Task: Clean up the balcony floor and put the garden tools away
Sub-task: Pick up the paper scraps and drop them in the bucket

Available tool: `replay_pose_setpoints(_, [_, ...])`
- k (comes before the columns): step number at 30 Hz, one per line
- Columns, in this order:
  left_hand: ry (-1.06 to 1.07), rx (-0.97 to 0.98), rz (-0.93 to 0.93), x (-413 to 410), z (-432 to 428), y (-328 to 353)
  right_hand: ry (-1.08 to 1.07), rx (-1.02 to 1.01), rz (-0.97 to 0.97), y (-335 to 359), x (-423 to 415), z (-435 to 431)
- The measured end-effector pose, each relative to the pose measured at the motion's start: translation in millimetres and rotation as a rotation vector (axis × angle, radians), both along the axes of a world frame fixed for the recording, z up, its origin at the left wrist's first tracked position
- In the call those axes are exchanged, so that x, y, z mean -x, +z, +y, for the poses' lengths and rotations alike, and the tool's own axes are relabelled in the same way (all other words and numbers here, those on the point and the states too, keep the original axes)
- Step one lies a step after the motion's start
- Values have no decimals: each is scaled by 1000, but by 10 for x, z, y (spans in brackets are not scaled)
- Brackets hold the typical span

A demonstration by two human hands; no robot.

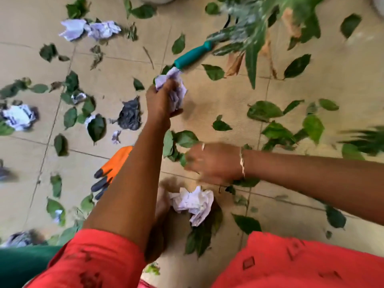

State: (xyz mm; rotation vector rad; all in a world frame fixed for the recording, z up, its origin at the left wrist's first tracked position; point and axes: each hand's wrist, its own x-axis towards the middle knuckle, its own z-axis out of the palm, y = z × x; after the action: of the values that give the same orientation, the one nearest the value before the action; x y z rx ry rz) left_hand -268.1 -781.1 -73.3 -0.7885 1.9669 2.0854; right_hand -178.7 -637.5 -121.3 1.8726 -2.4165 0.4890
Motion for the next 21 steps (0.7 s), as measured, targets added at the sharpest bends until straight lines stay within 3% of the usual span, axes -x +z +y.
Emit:
replay_pose_setpoints(3, [-77,34,11,-3,2,-34,273,-33,-94,-162,-318,-126])
replay_pose_setpoints(4, [-78,54,-11,-4,8,-47,328,-140,-129,-220,-423,-168])
replay_pose_setpoints(7, [-24,47,-63,-45,58,-120,306,-232,-145,-327,-543,-252])
replay_pose_setpoints(10, [-12,22,-86,-55,118,-162,275,-175,-335,-282,-437,-221])
replay_pose_setpoints(16, [30,-36,-121,49,163,-137,-129,-68,-472,70,202,58])
replay_pose_setpoints(21, [-12,-43,-110,150,168,-116,-416,31,-855,56,446,223])
